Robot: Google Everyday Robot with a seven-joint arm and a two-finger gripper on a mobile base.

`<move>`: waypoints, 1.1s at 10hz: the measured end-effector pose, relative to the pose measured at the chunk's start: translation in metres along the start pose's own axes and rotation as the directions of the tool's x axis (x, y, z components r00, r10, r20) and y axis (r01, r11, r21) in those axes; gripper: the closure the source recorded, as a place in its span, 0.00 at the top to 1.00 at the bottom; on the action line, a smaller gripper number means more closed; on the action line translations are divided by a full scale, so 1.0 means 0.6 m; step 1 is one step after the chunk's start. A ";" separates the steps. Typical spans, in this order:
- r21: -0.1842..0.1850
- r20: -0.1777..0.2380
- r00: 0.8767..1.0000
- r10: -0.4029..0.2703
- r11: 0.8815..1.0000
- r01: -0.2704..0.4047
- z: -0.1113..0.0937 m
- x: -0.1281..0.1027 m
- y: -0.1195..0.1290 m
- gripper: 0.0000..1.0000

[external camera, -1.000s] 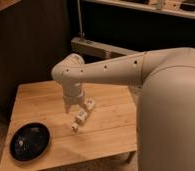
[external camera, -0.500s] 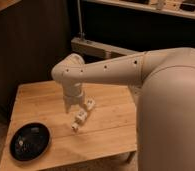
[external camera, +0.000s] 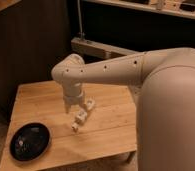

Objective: Place the bottle in the ceramic bowl

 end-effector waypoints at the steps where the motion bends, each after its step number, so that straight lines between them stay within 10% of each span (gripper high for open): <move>1: 0.001 0.001 1.000 -0.002 1.000 0.002 -0.001 0.000 0.000 0.65; 4: -0.006 0.028 0.991 -0.131 0.991 0.132 -0.013 0.002 0.013 0.65; 6: -0.012 0.050 0.939 -0.340 0.940 0.341 -0.021 0.005 0.018 0.65; 8: -0.016 0.068 0.829 -0.555 0.831 0.557 -0.031 0.011 0.022 0.65; 10: -0.019 0.087 0.673 -0.735 0.674 0.738 -0.041 0.018 0.027 0.65; 11: -0.017 0.094 0.567 -0.818 0.568 0.823 -0.046 0.022 0.029 0.65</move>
